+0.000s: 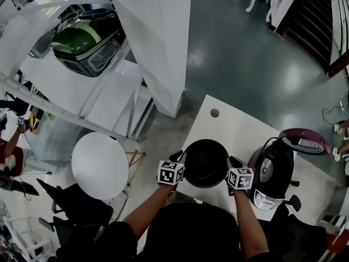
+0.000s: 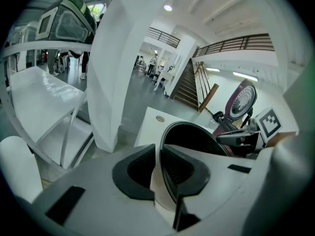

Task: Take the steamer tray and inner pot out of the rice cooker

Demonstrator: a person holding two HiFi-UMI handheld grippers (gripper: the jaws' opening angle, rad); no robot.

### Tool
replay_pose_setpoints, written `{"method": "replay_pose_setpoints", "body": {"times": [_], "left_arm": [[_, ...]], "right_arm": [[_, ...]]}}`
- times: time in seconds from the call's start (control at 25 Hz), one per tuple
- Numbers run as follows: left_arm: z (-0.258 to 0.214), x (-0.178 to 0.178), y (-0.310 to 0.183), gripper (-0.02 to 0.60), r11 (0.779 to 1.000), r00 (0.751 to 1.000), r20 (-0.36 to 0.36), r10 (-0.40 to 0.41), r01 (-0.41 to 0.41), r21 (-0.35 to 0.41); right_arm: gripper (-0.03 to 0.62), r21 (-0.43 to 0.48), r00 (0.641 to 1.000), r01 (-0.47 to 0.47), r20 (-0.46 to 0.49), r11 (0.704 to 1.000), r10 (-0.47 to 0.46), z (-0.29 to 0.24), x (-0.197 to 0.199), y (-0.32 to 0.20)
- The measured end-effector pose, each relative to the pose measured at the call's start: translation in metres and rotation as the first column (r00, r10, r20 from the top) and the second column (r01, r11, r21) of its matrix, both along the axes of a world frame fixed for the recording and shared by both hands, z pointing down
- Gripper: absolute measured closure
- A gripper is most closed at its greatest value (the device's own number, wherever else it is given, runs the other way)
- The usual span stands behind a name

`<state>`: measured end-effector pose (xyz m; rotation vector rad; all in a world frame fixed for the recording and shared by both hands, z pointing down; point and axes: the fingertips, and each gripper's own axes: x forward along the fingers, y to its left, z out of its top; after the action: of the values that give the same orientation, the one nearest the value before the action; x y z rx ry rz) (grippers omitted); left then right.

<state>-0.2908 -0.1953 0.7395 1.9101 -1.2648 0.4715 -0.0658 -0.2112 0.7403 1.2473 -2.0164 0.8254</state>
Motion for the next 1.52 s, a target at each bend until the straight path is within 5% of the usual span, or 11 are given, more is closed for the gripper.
{"method": "replay_pose_setpoints", "body": {"times": [0.12, 0.32, 0.56, 0.76, 0.96, 1.32, 1.52], "left_arm": [[-0.012, -0.006, 0.002, 0.557, 0.999, 1.0, 0.004, -0.022, 0.022, 0.033], [-0.063, -0.015, 0.002, 0.558, 0.981, 0.997, 0.066, -0.041, 0.027, 0.191], [-0.131, 0.052, 0.024, 0.577, 0.946, 0.992, -0.077, 0.102, -0.073, 0.316], [-0.16, 0.093, 0.075, 0.577, 0.943, 0.984, -0.14, 0.113, -0.062, 0.327], [-0.184, 0.153, 0.132, 0.578, 0.92, 0.986, -0.113, 0.123, -0.071, 0.386], [-0.229, 0.263, 0.243, 0.578, 0.862, 0.993, -0.067, 0.096, -0.049, 0.505], [-0.232, 0.304, 0.307, 0.577, 0.843, 0.993, -0.061, 0.105, -0.057, 0.534]], "right_arm": [[0.571, 0.042, 0.998, -0.04, 0.04, 0.998, 0.039, -0.031, 0.007, 0.008], [0.577, 0.131, 0.987, -0.088, 0.146, 0.987, 0.069, -0.097, 0.01, 0.037], [0.591, 0.201, 0.978, -0.129, 0.186, 0.971, 0.091, -0.15, 0.042, 0.089], [0.592, 0.245, 0.972, -0.176, 0.198, 0.954, 0.128, -0.177, 0.097, 0.159], [0.594, 0.316, 0.963, -0.236, 0.203, 0.919, 0.178, -0.201, 0.17, 0.21], [0.594, 0.523, 0.967, -0.251, 0.179, 0.814, 0.183, -0.249, 0.294, 0.304], [0.594, 0.534, 0.97, -0.241, 0.157, 0.811, 0.185, -0.244, 0.334, 0.357]]}}
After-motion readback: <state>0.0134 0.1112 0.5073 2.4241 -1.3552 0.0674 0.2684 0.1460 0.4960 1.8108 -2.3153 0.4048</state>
